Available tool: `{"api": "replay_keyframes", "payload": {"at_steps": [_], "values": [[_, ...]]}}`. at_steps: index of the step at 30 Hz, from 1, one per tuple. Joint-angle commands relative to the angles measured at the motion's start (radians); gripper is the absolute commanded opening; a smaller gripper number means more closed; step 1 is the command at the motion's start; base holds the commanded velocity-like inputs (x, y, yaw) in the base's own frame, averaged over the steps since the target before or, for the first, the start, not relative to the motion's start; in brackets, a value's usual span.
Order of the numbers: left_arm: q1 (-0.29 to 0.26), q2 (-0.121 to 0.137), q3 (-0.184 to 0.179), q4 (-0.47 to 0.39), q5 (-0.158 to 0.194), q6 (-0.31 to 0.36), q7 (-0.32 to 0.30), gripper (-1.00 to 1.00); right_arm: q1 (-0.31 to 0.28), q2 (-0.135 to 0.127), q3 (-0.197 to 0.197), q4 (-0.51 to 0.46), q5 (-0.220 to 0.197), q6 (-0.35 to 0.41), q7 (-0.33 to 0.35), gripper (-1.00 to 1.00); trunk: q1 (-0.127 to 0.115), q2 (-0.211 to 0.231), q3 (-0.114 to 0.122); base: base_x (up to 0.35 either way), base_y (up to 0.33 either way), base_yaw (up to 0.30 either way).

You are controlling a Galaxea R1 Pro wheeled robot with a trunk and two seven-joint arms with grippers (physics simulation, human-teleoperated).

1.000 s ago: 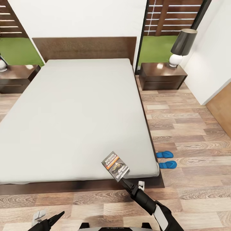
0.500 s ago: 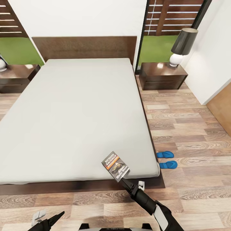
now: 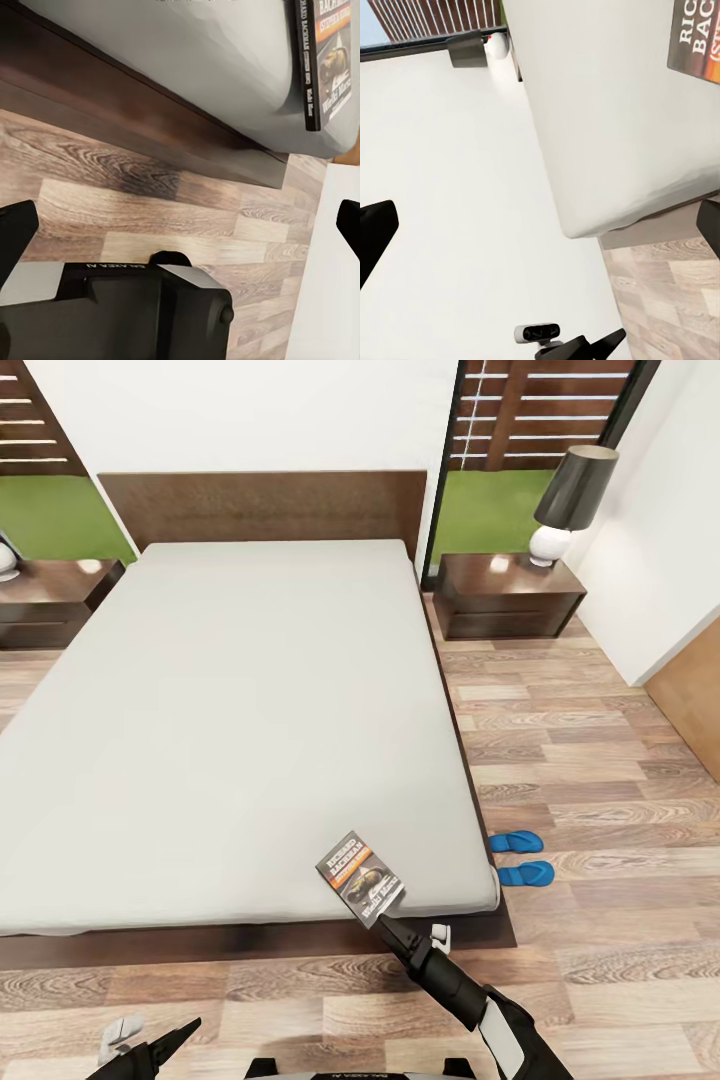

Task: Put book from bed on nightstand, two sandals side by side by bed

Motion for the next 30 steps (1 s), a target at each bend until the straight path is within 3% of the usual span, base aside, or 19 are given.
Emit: {"api": "replay_keyframes", "payload": {"at_steps": [1,23,30], "values": [[0.000,0.000,0.000,0.000,0.006,0.010,-0.004,1.00,0.000,0.001,-0.005,0.000,0.001,0.009,0.003,1.00,0.000,-0.001,-0.001,0.000,0.000,0.000],[0.000,0.000,0.000,0.000,0.006,0.010,-0.004,1.00,0.000,0.001,-0.005,0.000,0.001,0.009,0.003,1.00,0.000,-0.001,-0.001,-0.033,0.000,0.000],[0.000,0.000,0.000,0.000,0.006,0.012,-0.004,1.00,0.000,0.001,-0.005,0.000,0.001,0.009,0.003,1.00,0.027,-0.050,-0.023,0.000,0.000,0.000]]}}
